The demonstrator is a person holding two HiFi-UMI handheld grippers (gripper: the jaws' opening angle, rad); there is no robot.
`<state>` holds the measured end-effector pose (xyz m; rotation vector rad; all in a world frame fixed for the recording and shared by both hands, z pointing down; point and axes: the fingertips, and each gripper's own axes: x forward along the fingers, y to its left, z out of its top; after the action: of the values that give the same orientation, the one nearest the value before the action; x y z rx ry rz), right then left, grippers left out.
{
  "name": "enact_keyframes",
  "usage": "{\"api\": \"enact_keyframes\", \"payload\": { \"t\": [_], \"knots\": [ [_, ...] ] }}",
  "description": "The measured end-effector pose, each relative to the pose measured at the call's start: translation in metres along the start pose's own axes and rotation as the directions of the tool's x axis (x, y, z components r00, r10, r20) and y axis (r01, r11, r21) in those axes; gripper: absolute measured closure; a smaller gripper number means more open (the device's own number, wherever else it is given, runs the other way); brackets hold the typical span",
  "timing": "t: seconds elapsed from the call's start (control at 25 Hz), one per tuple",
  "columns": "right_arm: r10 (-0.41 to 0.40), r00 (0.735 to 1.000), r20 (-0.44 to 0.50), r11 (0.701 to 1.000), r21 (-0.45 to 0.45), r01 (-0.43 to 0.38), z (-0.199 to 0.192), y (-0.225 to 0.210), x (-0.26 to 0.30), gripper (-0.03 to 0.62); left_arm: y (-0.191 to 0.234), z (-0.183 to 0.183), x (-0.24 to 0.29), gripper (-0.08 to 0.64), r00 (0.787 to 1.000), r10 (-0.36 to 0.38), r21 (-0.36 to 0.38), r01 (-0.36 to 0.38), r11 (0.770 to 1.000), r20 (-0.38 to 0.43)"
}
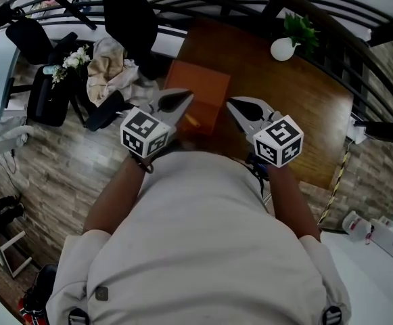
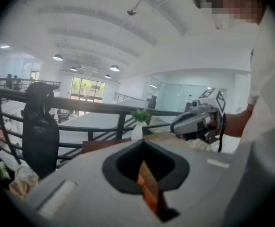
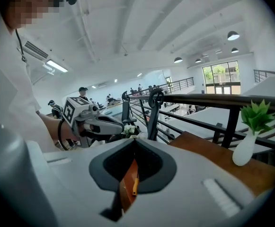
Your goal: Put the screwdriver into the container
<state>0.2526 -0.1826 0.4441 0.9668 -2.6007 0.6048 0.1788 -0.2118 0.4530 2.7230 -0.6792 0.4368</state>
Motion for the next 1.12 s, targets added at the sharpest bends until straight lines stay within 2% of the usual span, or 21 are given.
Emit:
{"api": "enact_keyframes", "payload": {
  "t": [0.16,0.36,0.72,1.12],
  "knots": [
    [-0.011,1.0,0.011,1.0,-0.001,0.011,-0.001,0.009,-0.001,0.584,-0.005,0.003,-0.005,0.557,1.0,-0.025,0.017,0.025,1.0,0.0],
    [-0.067,0.997,0.043,0.998,0.012,0.066,0.005,0.026,-0.005,0.584,-0.012,0.003,-0.019,0.555,0.996,-0.089,0.038,0.089,0.995,-0.001],
    [-0.147,0.986,0.081,0.988,0.058,0.143,0.024,0.062,0.013,0.584,0.002,0.004,-0.058,0.557,0.984,-0.177,0.058,0.178,0.982,-0.021],
    [-0.241,0.963,0.119,0.969,0.091,0.231,0.034,0.106,0.034,0.584,0.015,0.0,-0.108,0.557,0.963,-0.266,0.101,0.268,0.958,-0.034]
  ]
}}
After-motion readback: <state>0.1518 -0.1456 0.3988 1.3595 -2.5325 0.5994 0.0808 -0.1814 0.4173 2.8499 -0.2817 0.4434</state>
